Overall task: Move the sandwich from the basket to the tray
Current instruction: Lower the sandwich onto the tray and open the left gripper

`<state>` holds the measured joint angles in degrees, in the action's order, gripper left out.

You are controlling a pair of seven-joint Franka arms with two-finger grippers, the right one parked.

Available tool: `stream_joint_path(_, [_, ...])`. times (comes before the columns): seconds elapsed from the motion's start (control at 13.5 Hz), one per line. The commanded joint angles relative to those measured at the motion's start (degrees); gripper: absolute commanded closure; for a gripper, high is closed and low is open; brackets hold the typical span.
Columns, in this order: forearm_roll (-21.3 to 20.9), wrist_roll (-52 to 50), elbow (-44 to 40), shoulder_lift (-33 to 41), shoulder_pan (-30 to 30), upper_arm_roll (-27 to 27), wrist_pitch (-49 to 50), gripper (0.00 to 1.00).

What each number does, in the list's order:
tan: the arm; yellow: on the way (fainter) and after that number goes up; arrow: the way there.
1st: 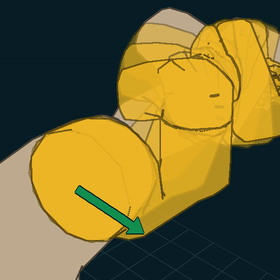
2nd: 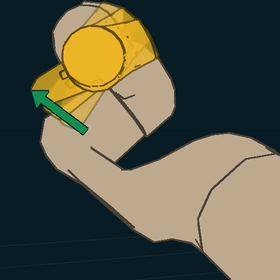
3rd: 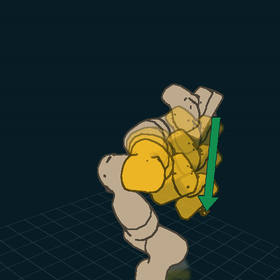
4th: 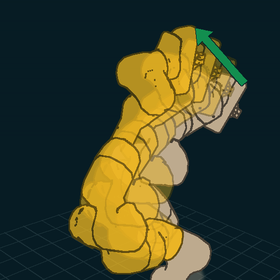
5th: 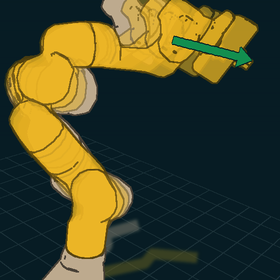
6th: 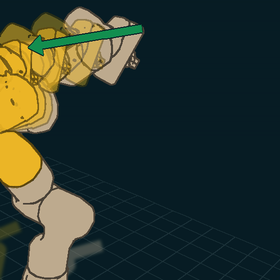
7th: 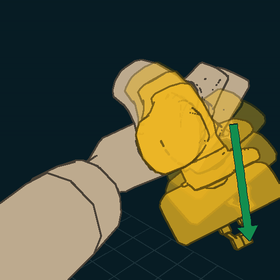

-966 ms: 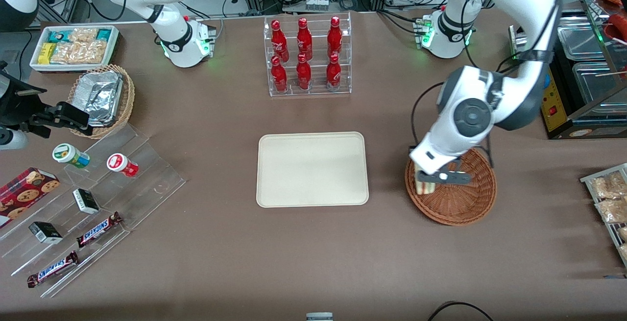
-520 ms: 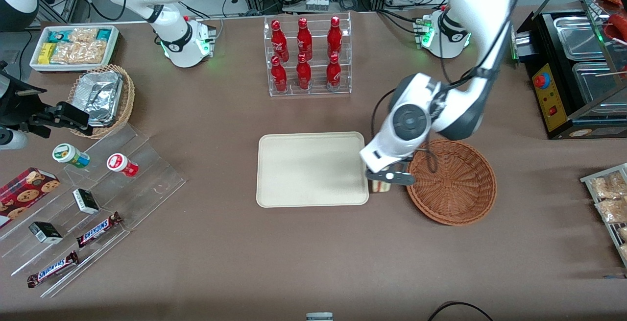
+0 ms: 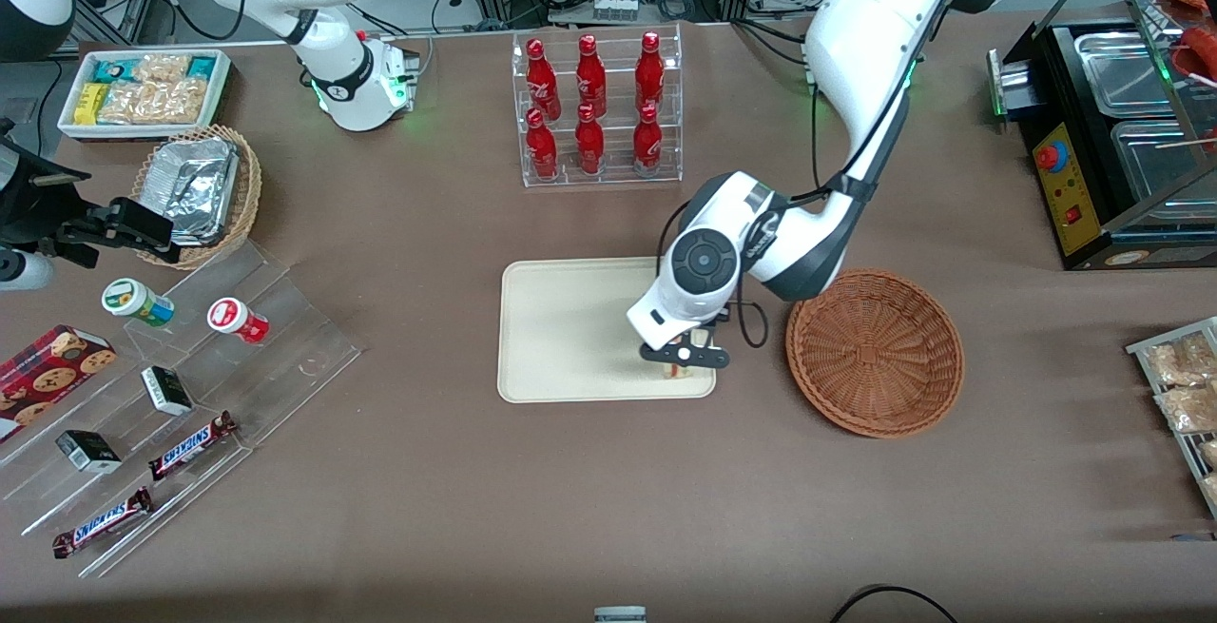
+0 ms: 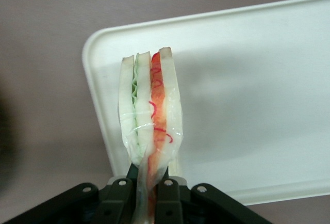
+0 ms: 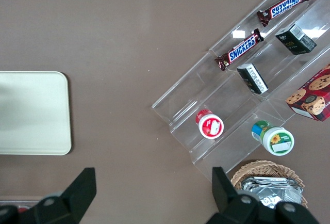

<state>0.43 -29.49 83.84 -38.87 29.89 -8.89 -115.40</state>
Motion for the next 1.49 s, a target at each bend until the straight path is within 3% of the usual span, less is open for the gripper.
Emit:
stream_joint_path(0.0, [1.5,-2.14,-4.91,-3.84,2.01,0.8,0.18,1.0])
stream_joint_path(0.52, [1.41,-2.41,-5.09,-6.48,3.33,0.8,-3.07,1.0])
stream_joint_path(0.59, [1.41,-2.15,-5.09,-6.57,3.33,0.8,-3.16,0.72])
stream_joint_path(0.67, [1.06,-1.62,-5.09,-6.48,3.33,0.8,-3.16,0.28])
stream_joint_path(0.74, [1.06,-2.05,-5.09,-6.48,3.33,0.8,-3.07,0.0])
stream_joint_path(1.41, [0.8,-4.52,-5.44,-5.69,4.03,1.33,-2.98,0.0])
